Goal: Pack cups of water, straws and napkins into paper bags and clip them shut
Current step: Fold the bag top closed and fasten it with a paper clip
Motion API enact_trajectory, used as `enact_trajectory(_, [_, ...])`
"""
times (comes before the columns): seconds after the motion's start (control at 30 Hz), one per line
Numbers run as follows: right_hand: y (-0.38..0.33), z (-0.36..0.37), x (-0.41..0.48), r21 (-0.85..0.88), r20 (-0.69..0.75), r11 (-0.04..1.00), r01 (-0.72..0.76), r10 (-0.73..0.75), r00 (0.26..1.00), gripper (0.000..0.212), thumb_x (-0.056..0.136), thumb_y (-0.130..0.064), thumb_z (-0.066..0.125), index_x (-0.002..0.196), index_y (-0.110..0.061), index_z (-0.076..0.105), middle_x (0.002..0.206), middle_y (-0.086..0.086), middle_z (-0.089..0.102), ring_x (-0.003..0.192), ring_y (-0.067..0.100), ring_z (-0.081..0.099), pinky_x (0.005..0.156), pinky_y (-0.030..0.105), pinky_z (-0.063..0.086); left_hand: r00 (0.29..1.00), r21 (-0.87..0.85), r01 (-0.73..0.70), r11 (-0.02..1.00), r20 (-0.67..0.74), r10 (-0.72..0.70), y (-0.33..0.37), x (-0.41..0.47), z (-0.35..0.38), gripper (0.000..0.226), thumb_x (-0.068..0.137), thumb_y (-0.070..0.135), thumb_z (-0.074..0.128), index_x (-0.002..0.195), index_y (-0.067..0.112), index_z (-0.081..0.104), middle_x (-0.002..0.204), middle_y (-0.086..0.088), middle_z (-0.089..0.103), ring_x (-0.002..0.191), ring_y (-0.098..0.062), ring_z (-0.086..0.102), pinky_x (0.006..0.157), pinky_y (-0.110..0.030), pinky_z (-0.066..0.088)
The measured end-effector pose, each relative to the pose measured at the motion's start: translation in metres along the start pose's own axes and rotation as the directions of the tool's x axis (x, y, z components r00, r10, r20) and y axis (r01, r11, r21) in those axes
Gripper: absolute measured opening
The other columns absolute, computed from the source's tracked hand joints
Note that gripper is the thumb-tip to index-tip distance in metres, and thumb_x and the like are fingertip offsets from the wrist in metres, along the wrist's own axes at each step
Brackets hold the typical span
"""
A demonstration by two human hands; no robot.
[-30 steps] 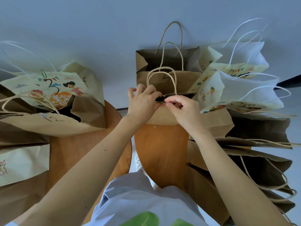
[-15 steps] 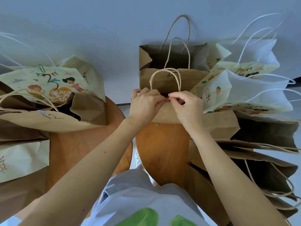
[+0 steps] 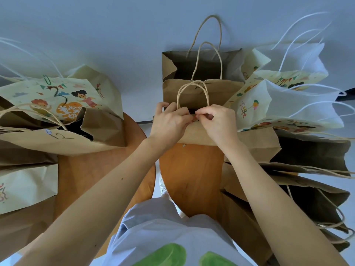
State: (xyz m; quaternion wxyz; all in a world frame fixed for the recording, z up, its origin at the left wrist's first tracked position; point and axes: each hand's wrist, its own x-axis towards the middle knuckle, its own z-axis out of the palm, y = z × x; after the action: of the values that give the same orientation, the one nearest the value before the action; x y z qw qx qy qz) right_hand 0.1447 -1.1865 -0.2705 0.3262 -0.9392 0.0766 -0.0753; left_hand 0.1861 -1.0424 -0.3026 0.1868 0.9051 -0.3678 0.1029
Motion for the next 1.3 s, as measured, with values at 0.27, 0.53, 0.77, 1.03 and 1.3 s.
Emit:
enact_trajectory(0.27, [-0.003,-0.014,0.005,-0.039,0.204,0.998,-0.039,0.046,0.978,0.015,0.086,-0.009,0.063,0.097,-0.010,0.073,0.096,0.008,0.070,0.078,0.003,0.052,0.067,-0.002,0.032,1.000,-0.092,0.026,0.995,-0.005,-0.027,-0.001,-0.002,0.001,0.019,0.083,0.012,0.057,0.079,0.018,0.074,0.076,0.000,0.068,0.066,-0.026,0.059,0.073,-0.038,0.045])
enact_trajectory(0.53, [-0.007,-0.015,0.005,-0.085,0.212,0.996,-0.012,0.030,0.977,0.016,0.086,-0.009,0.063,0.099,-0.009,0.073,0.100,0.009,0.068,0.080,0.004,0.048,0.076,0.012,0.038,0.996,-0.223,0.091,0.970,0.037,-0.085,-0.005,0.000,0.002,0.021,0.086,0.016,0.054,0.078,0.012,0.073,0.072,-0.006,0.067,0.063,-0.027,0.061,0.061,-0.036,0.052])
enact_trajectory(0.77, [-0.014,-0.008,0.003,-0.081,0.104,0.997,-0.004,0.013,0.994,0.017,0.085,-0.009,0.064,0.100,-0.009,0.072,0.092,0.009,0.072,0.074,0.014,0.062,0.075,0.020,0.045,0.994,-0.318,0.112,0.941,0.040,-0.104,-0.004,-0.001,0.002,0.031,0.086,0.017,0.045,0.079,0.004,0.072,0.071,-0.012,0.065,0.063,-0.030,0.061,0.050,-0.039,0.054])
enact_trajectory(1.03, [-0.024,-0.005,0.005,-0.163,0.207,0.986,-0.046,0.079,0.975,0.030,0.088,-0.015,0.062,0.118,-0.013,0.059,0.096,0.004,0.070,0.086,0.018,0.065,0.085,0.029,0.050,0.996,-0.340,0.091,0.936,0.036,-0.083,-0.005,-0.002,0.001,0.029,0.086,0.013,0.045,0.083,0.003,0.072,0.073,-0.013,0.065,0.064,-0.031,0.062,0.051,-0.040,0.055])
enact_trajectory(1.3, [-0.017,-0.001,-0.001,-0.185,0.196,0.982,0.047,-0.010,0.980,0.024,0.090,-0.019,0.059,0.113,-0.015,0.062,0.099,0.002,0.071,0.088,0.020,0.066,0.075,0.025,0.048,0.995,-0.286,0.078,0.955,0.082,-0.056,-0.011,-0.001,-0.003,0.023,0.088,0.016,0.051,0.087,0.008,0.073,0.077,-0.009,0.069,0.067,-0.029,0.063,0.058,-0.039,0.054])
